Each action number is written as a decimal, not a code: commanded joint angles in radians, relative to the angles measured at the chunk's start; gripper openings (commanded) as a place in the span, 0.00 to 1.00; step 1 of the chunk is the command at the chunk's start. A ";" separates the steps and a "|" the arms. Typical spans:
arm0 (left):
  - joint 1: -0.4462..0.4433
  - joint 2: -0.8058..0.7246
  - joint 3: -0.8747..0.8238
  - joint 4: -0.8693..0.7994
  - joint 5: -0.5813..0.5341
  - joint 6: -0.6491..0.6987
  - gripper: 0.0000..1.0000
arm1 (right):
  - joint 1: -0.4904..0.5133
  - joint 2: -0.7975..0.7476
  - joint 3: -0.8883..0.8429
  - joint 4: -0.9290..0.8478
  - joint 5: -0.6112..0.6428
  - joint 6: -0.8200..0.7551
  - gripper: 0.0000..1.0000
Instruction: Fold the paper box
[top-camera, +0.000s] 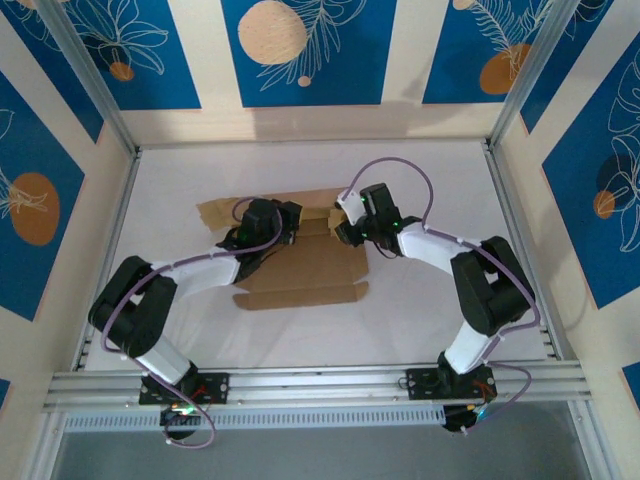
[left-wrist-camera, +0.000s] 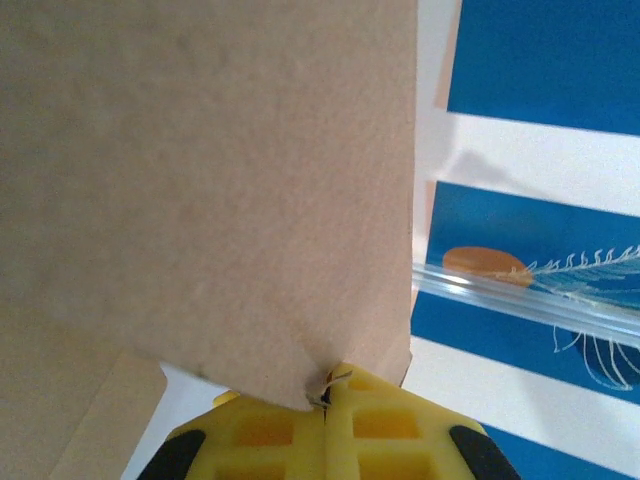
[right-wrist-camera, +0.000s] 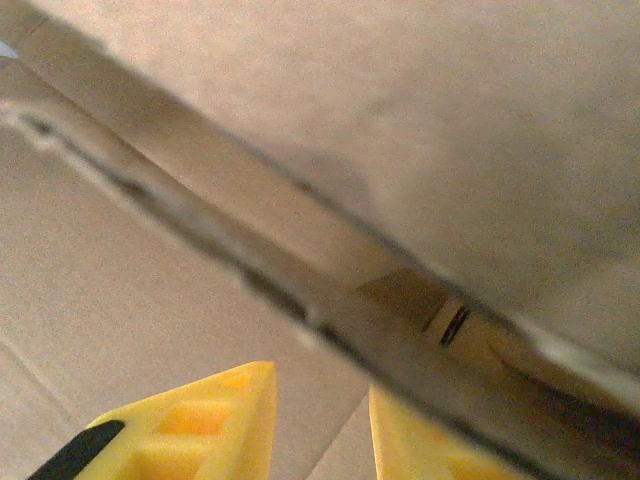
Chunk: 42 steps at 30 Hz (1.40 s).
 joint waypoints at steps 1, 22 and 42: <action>0.000 -0.028 0.037 -0.185 0.167 0.021 0.00 | 0.038 -0.073 -0.047 0.117 0.078 0.014 0.32; 0.079 -0.072 0.074 -0.473 0.282 0.062 0.00 | 0.071 -0.418 -0.193 -0.094 -0.059 0.128 0.36; 0.115 0.040 0.129 -0.415 0.349 0.035 0.00 | 0.068 -0.190 -0.165 0.083 0.236 0.168 0.69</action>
